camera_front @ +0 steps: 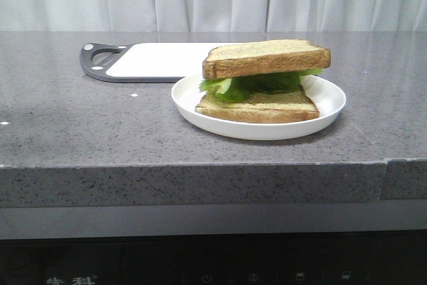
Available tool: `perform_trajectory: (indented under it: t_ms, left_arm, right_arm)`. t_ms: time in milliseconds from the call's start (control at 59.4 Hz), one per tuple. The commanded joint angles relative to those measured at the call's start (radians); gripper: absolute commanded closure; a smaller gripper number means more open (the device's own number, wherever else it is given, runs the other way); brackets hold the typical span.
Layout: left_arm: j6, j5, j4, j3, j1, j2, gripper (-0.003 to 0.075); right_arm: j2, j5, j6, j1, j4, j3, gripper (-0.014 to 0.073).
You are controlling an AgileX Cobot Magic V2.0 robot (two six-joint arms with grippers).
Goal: Left arm grabs bread, right arm adds lettuce
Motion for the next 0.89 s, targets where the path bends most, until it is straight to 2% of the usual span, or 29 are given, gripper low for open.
perform_trajectory:
  t_ms: [0, 152, 320, 876]
  left_arm:
    - [-0.013, -0.158, 0.031, 0.092, 0.001, -0.139, 0.0741]
    - [-0.013, -0.224, 0.056, 0.298, 0.001, -0.371, 0.0741]
    - [-0.013, -0.247, 0.056, 0.426, 0.001, -0.537, 0.0741]
    - [-0.013, -0.245, 0.046, 0.442, 0.001, -0.585, 0.0741]
  right_arm:
    - [-0.033, -0.067, -0.008, -0.008, 0.010, -0.001, 0.0655]
    - [-0.148, -0.062, -0.008, -0.008, 0.010, 0.077, 0.0655]
    - [-0.200, -0.060, -0.008, -0.008, 0.010, 0.128, 0.0655]
    - [-0.200, -0.060, -0.008, -0.008, 0.012, 0.128, 0.0655]
